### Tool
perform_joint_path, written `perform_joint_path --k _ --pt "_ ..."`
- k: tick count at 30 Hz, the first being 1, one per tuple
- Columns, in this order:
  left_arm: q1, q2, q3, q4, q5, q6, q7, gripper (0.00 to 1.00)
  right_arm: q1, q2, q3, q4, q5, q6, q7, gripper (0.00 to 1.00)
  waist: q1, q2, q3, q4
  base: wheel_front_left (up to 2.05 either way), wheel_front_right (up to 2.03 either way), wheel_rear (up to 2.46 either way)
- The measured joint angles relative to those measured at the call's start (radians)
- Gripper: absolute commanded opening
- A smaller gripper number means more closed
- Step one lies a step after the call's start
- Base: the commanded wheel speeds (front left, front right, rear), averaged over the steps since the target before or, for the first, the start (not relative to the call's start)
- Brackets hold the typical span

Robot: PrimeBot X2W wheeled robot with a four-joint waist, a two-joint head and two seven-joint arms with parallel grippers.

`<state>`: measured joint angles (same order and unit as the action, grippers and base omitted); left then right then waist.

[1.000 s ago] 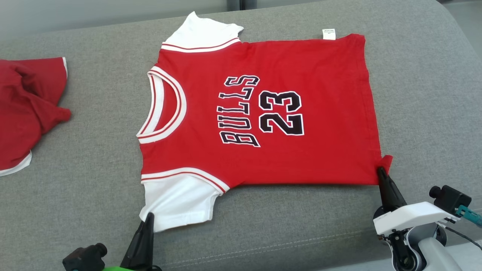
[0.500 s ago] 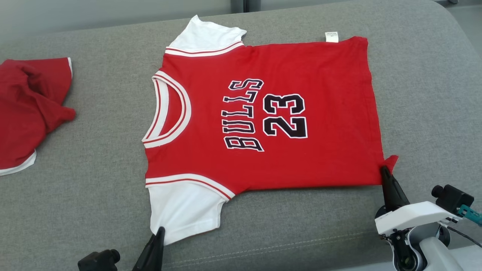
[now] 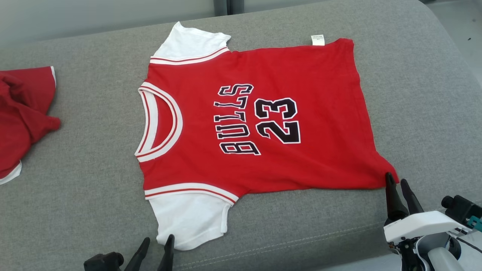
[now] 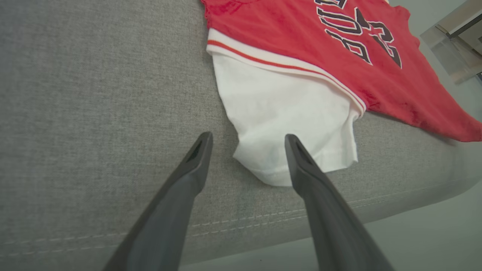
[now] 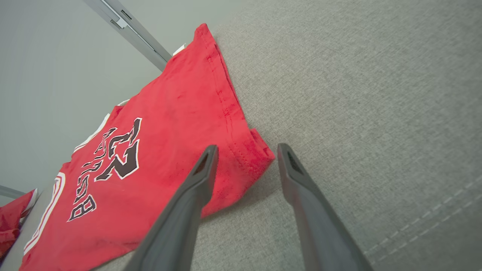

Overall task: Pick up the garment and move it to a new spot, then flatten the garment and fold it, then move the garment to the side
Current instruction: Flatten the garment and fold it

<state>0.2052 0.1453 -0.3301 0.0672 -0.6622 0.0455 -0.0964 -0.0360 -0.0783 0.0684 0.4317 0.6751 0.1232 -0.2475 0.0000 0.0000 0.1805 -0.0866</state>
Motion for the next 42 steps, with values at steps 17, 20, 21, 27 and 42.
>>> perform_joint_path --k 17,20,21,27,42 --pt "-0.070 0.042 0.015 -0.053 0.091 0.017 -0.048 1.00 0.051 -0.022 -0.088 -0.033 -0.046 0.000 -0.004 1.00 0.0000 0.0000 -0.029 -0.013 0.00 0.00 0.00" --pt "-0.100 0.044 0.003 -0.066 0.133 0.017 -0.074 1.00 0.034 -0.034 -0.090 -0.070 -0.082 0.000 -0.004 1.00 0.0000 0.0000 -0.046 -0.015 0.00 0.00 0.00" --pt "-0.111 0.044 -0.002 -0.069 0.147 0.017 -0.085 1.00 0.025 -0.038 -0.090 -0.081 -0.096 0.000 -0.004 1.00 0.0000 0.0000 -0.053 -0.015 0.00 0.00 0.00" --pt "-0.155 0.044 -0.032 -0.069 0.217 0.021 -0.105 1.00 -0.028 -0.076 -0.064 -0.150 -0.212 0.000 -0.004 1.00 0.0000 0.0000 -0.096 -0.019 0.00 0.00 0.00" --pt "-0.165 -0.031 0.073 -0.034 0.235 0.062 -0.139 1.00 -0.078 -0.055 0.053 -0.225 -0.364 0.000 -0.007 1.00 0.0000 0.0000 -0.149 -0.019 0.00 0.00 0.00"
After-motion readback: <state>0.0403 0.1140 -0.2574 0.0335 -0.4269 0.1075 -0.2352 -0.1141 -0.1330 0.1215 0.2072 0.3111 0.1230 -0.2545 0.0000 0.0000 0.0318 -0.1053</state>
